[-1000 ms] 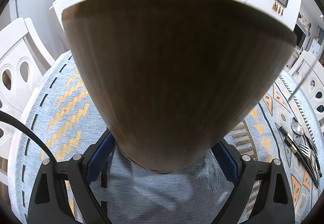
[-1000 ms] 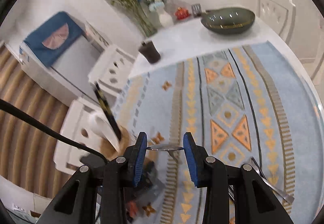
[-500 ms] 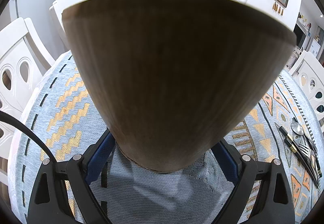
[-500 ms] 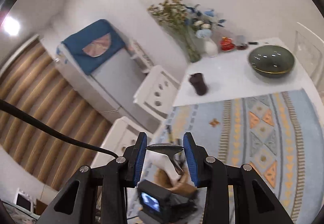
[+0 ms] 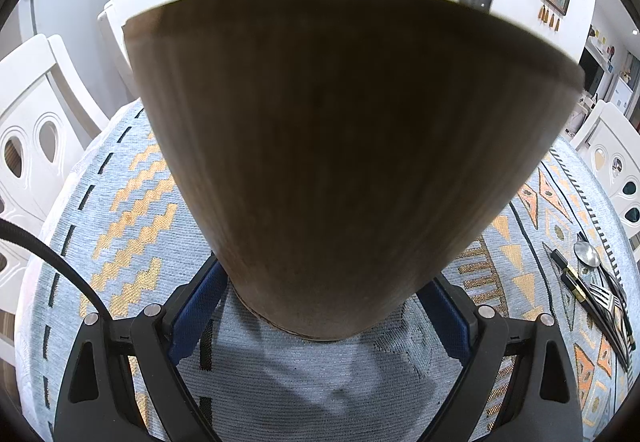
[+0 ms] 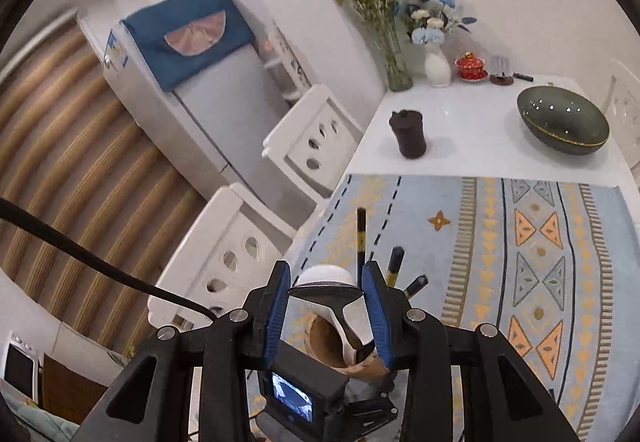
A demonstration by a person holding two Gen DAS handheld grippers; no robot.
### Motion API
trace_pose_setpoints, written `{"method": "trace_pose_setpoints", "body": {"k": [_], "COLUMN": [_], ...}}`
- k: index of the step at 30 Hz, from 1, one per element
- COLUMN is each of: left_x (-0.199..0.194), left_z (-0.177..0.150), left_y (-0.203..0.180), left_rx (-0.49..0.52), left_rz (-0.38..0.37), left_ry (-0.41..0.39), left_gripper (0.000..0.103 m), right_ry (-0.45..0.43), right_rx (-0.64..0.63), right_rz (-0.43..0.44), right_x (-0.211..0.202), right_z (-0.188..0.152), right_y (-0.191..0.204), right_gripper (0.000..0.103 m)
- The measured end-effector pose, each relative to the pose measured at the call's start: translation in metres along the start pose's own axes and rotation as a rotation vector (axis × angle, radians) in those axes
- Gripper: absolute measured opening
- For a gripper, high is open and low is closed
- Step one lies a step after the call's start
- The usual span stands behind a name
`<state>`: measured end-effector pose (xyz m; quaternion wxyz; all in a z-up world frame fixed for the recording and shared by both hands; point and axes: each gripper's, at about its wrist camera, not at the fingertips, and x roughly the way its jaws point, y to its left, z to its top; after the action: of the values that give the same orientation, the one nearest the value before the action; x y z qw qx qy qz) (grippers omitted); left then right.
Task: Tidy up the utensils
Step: 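Carry the silver spoon over the wooden cup and release it inside, then move the open right tool back down to the utensil pile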
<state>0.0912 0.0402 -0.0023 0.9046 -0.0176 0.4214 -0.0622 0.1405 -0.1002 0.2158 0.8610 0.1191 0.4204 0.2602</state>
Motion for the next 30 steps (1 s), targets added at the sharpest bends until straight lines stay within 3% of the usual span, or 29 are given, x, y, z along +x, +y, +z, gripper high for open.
{"method": "trace_pose_setpoints", "body": {"k": [8, 10, 13, 20, 26, 30], "left_x": [0.000, 0.000, 0.000, 0.000, 0.000, 0.000], "left_z": [0.000, 0.000, 0.000, -0.001, -0.001, -0.001], "left_y": [0.000, 0.000, 0.000, 0.000, 0.001, 0.000], "left_rx": [0.000, 0.000, -0.001, 0.001, 0.001, 0.000], "left_rz": [0.000, 0.000, -0.001, 0.001, 0.001, 0.001], "left_ry": [0.000, 0.001, 0.002, 0.002, 0.002, 0.003], "left_gripper": [0.094, 0.094, 0.094, 0.094, 0.094, 0.094], "right_ry": [0.046, 0.060, 0.027, -0.066, -0.104, -0.069], "right_rx": [0.019, 0.048, 0.074, 0.060, -0.038, -0.018], "right_rz": [-0.016, 0.010, 0.043, 0.027, -0.130, -0.189], "right_x": [0.010, 0.011, 0.003, -0.031, -0.058, -0.064], "right_z": [0.000, 0.001, 0.003, 0.009, -0.004, -0.023], "right_y": [-0.007, -0.011, -0.016, -0.021, -0.019, -0.038], "right_gripper": [0.036, 0.044, 0.055, 0.056, 0.057, 0.067]}}
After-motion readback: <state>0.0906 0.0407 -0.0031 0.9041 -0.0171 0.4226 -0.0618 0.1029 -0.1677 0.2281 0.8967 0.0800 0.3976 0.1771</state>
